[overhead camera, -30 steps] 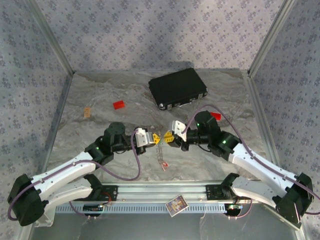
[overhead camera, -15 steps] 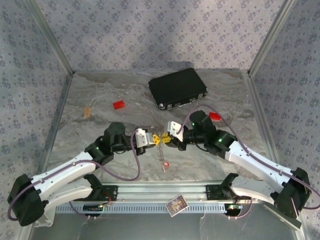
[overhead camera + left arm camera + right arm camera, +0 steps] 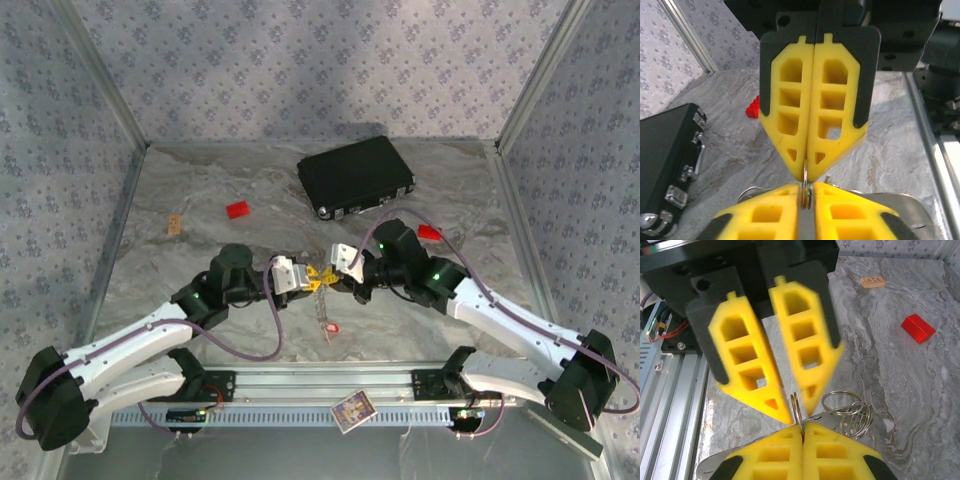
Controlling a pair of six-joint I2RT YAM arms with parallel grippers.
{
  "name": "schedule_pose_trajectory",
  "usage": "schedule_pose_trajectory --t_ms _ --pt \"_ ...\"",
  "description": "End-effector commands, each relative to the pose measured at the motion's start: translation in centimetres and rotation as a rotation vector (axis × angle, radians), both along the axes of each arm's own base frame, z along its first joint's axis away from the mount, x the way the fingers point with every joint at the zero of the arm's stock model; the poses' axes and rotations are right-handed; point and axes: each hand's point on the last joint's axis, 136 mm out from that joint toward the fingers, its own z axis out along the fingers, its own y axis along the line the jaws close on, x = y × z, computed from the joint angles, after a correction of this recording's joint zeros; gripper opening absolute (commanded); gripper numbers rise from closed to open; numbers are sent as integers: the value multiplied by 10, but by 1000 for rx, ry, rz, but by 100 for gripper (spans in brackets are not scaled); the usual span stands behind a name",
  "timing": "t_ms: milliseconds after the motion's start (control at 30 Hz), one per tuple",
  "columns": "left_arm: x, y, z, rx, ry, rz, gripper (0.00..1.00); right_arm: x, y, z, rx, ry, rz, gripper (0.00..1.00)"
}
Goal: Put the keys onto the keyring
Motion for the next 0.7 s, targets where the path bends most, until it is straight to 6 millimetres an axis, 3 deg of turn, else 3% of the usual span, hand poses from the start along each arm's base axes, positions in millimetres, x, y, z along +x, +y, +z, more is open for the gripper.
schedule_pose_trajectory --t_ms 0,267,500,667 --pt "6 3 14 7 -24 41 22 5 -3 14 -43 -58 -12 0" --pt "9 5 17 32 -23 61 20 12 -3 8 -199 -86 -31 0" --pt "8 2 20 27 -11 46 18 7 10 15 -205 -103 8 0" --pt "8 0 18 27 -2 40 7 3 18 20 -164 -93 27 0"
